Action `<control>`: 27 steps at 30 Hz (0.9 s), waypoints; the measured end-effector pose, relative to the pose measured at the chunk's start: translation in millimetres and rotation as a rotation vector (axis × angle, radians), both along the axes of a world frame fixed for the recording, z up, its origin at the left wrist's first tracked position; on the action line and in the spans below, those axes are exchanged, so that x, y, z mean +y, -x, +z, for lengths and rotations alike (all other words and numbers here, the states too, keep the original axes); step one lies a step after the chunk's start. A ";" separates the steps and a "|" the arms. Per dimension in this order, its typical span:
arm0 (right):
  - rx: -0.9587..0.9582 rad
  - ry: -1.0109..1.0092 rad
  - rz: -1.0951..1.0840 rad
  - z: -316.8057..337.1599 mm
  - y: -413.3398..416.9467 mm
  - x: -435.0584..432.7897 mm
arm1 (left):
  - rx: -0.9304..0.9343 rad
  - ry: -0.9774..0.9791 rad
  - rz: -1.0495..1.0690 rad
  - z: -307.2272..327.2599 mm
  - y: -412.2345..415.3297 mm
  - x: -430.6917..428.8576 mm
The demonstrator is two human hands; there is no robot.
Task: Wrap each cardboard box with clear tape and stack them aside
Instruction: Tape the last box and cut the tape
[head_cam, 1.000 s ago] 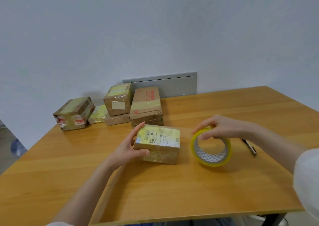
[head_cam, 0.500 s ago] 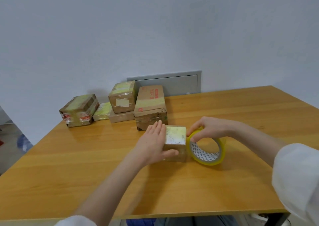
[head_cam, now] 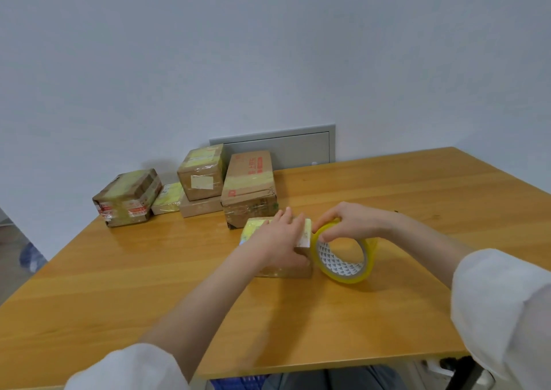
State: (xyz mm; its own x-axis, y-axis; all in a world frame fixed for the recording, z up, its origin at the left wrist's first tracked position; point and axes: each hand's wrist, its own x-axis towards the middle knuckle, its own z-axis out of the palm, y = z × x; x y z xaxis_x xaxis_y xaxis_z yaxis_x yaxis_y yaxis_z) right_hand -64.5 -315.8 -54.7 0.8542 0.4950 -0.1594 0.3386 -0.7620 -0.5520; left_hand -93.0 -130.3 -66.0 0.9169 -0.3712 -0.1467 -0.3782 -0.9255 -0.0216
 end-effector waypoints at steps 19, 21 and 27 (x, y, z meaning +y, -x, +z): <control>-0.161 -0.486 -0.049 63.6 5.9 -28.6 | 0.108 1.244 0.171 4.3 -10.4 46.2; -0.111 -0.405 -0.029 63.3 3.9 -31.7 | 0.113 1.249 0.160 3.0 -8.7 48.7; -0.076 -0.286 -0.033 56.0 0.2 -45.8 | 0.125 1.384 0.163 -2.0 -4.1 69.2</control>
State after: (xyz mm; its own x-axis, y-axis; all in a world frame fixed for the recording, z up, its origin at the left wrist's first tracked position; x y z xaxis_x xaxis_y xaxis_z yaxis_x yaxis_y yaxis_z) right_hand -64.7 -361.6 1.2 0.8749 0.4819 0.0477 0.3646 -0.5907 -0.7198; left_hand -88.9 -61.1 -67.9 0.9714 -0.1720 0.1639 -0.1975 -0.2013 0.9594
